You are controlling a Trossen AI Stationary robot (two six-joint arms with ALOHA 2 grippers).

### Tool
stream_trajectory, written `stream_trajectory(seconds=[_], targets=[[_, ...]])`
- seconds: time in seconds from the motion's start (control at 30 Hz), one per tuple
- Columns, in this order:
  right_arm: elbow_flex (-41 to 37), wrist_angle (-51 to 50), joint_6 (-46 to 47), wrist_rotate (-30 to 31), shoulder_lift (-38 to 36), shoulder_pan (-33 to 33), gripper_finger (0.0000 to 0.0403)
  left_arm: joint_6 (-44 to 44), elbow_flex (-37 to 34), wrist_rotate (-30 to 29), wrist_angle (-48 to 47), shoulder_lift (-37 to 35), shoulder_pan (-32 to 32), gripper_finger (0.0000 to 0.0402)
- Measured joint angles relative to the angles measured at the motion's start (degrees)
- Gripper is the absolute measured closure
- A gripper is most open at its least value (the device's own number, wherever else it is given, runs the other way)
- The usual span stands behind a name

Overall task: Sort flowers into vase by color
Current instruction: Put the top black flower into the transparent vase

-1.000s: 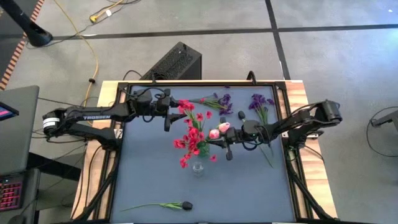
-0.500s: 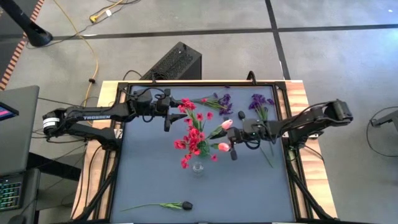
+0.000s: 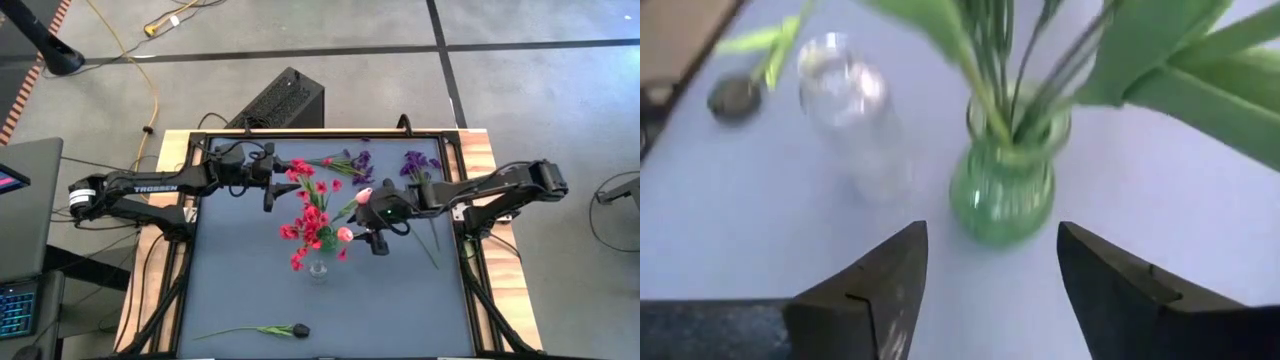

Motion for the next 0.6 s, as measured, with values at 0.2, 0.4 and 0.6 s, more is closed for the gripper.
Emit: stream_trajectory(seconds=[0.2, 0.4, 0.6], targets=[[5.7, -16.6, 1.9, 0.0, 0.0, 0.0, 0.0152, 0.7, 0.0, 0.0, -1.5, 0.0, 0.0, 0.0196], [7.5, -28.3, 6.3, -0.1, 0.0, 0.0, 0.0152, 1.6, 0.0, 0.0, -3.4, 0.0, 0.0, 0.0196], [7.5, -36.0, 10.0, -0.1, 0.0, 0.0, 0.0153, 1.6, 0.0, 0.1, -3.5, 0.0, 0.0, 0.0196]])
